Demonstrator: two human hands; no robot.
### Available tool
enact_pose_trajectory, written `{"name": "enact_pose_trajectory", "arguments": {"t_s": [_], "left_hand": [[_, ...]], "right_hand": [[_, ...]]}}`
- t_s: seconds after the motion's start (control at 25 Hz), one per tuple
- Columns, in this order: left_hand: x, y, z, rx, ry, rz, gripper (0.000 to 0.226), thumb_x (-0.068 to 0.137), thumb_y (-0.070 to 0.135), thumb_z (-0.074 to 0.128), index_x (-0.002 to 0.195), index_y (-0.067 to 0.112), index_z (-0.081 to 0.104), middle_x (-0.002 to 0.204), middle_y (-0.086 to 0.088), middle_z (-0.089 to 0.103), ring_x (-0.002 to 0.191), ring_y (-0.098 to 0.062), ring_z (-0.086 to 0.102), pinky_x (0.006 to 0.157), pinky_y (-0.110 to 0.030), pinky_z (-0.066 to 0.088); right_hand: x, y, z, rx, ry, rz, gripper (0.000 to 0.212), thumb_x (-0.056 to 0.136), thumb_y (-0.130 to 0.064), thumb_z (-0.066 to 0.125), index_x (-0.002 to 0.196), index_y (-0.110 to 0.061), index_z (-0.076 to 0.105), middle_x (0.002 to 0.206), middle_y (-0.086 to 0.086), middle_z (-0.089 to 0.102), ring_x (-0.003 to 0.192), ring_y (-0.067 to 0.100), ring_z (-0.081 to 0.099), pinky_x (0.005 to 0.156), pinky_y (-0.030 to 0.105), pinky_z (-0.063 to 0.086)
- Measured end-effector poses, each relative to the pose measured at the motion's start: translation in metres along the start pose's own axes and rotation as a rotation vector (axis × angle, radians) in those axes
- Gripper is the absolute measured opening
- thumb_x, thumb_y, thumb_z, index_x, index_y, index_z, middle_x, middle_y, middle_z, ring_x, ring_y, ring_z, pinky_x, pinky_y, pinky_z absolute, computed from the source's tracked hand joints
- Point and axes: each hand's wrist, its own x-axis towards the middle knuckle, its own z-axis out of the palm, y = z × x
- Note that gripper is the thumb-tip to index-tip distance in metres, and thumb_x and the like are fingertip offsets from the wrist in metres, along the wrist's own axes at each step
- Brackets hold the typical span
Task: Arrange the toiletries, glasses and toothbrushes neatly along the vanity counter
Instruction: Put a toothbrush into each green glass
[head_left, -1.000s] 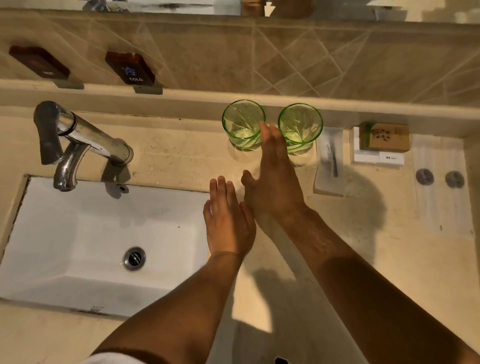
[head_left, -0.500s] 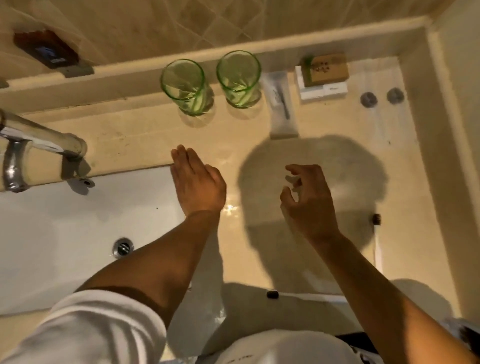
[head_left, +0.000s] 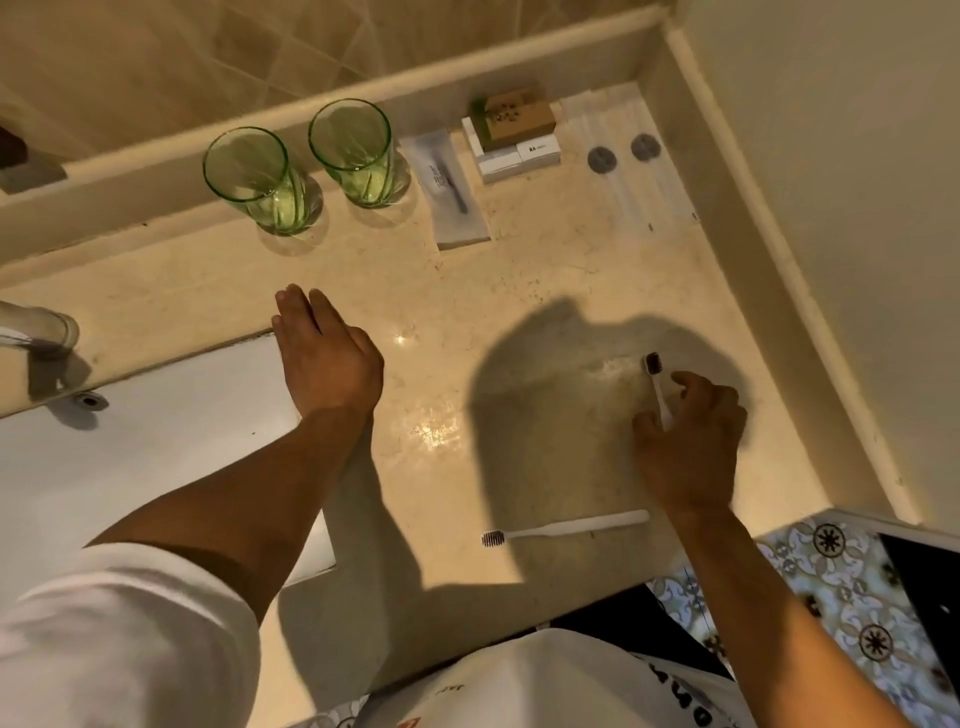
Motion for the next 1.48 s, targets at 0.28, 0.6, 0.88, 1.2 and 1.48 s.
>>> {"name": "enact_pose_trajectory", "arguments": {"t_s": [0.28, 0.6, 0.88, 1.2, 1.48], "left_hand": [[0.002, -0.001, -0.002, -0.068, 0.046, -0.009, 0.053, 0.100, 0.020, 0.037, 0.148, -0.002, 0.041, 0.159, -0.021, 0.034, 0.151, -0.034, 0.026, 0.127, -0.047, 0.016], [0.002, 0.000, -0.003, -0.116, 0.047, -0.047, 0.052, 0.099, 0.020, 0.041, 0.146, 0.000, 0.045, 0.158, -0.019, 0.037, 0.151, -0.031, 0.028, 0.127, -0.046, 0.016], [0.006, -0.001, -0.002, -0.111, 0.067, -0.053, 0.050, 0.093, 0.017, 0.044, 0.138, -0.003, 0.051, 0.151, -0.021, 0.045, 0.146, -0.036, 0.034, 0.121, -0.052, 0.026], [0.009, -0.002, -0.003, -0.073, -0.006, -0.079, 0.054, 0.094, 0.021, 0.045, 0.143, 0.000, 0.050, 0.156, -0.019, 0.041, 0.151, -0.032, 0.028, 0.126, -0.047, 0.020], [0.010, 0.002, -0.008, -0.048, -0.052, -0.097, 0.055, 0.095, 0.024, 0.041, 0.145, 0.003, 0.050, 0.158, -0.016, 0.040, 0.152, -0.029, 0.027, 0.126, -0.047, 0.020]], "right_hand": [[-0.009, 0.013, -0.003, 0.025, -0.042, 0.129, 0.029, 0.090, -0.017, 0.063, 0.118, -0.011, 0.060, 0.113, 0.013, 0.057, 0.100, 0.031, 0.056, 0.091, 0.042, 0.047], [0.003, -0.029, 0.000, 0.139, -0.039, -0.047, 0.023, 0.094, -0.016, 0.067, 0.115, -0.008, 0.069, 0.108, 0.012, 0.066, 0.095, 0.023, 0.061, 0.092, 0.031, 0.046], [0.048, -0.139, 0.015, 0.384, -0.135, -0.197, 0.010, 0.088, -0.016, 0.072, 0.095, -0.020, 0.065, 0.076, -0.021, 0.060, 0.069, -0.006, 0.059, 0.068, -0.001, 0.041], [0.121, -0.272, 0.028, 0.639, -0.215, -0.233, 0.008, 0.082, -0.020, 0.069, 0.088, -0.019, 0.075, 0.068, -0.011, 0.071, 0.066, 0.007, 0.068, 0.074, 0.033, 0.060], [0.157, -0.345, 0.029, 0.948, -0.169, -0.323, 0.013, 0.082, -0.014, 0.072, 0.087, -0.002, 0.070, 0.071, 0.022, 0.068, 0.067, 0.039, 0.068, 0.068, 0.048, 0.059]]}}
